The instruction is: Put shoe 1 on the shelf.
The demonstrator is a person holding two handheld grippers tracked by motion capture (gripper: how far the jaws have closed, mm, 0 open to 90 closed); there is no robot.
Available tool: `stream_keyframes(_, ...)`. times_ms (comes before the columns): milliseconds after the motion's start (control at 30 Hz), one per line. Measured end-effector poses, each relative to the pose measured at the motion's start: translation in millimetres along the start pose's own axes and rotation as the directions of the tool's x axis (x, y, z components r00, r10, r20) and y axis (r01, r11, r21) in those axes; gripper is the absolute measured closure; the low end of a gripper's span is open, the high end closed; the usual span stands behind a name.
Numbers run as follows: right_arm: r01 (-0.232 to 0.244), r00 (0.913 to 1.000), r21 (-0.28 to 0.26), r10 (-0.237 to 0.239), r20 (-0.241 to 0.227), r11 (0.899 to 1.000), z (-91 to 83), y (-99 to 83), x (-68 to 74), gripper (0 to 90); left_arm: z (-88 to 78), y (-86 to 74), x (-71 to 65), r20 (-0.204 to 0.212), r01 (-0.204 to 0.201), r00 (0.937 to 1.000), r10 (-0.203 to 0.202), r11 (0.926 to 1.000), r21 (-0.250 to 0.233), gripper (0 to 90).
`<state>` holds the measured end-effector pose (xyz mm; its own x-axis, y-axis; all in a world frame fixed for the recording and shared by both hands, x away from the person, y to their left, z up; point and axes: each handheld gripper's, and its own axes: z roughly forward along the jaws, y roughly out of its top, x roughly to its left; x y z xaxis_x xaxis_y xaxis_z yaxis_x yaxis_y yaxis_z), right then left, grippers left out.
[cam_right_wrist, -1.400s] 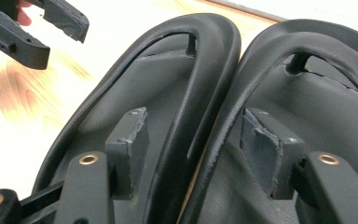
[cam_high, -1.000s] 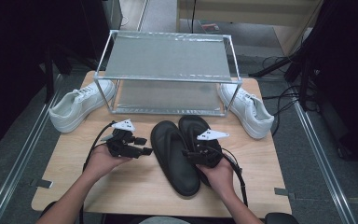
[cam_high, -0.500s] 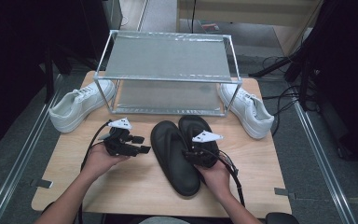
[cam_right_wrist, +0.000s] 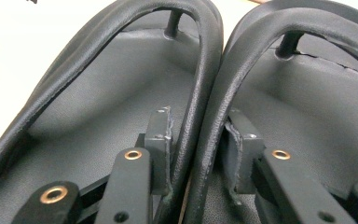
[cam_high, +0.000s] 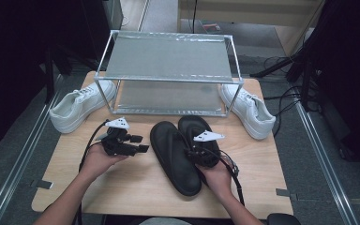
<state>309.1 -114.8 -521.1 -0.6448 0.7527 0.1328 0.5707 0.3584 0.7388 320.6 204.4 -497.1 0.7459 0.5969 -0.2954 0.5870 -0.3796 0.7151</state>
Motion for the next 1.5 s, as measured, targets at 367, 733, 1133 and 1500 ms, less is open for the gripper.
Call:
stream_keyframes(367,-0.049,0.9983,0.016,0.049,-0.031,0.999,-6.6,6.6,-12.0,75.4,-1.2,-1.7,-1.2,-0.017,-0.009,0.9998,0.009,1.0000,0.002,43.6)
stream_keyframes(733,-0.033,0.9979,-0.005,0.033,-0.056,0.999,-6.3,22.4,-13.4,75.6,-12.7,-15.4,-3.5,-0.054,0.013,0.9985,-0.013,0.9999,-0.001,43.1)
stream_keyframes(1133,-0.016,0.9972,-0.022,0.014,-0.074,1.000,1.4,41.8,-17.4,75.6,-26.9,-33.0,-7.2,-0.086,0.052,0.9948,-0.053,0.9985,-0.019,42.5)
stream_keyframes(1500,0.003,0.9977,-0.017,-0.004,-0.067,1.000,16.7,62.1,-30.8,75.5,-33.4,-43.1,-11.7,-0.112,0.068,0.9914,-0.069,0.9976,-0.016,42.3)
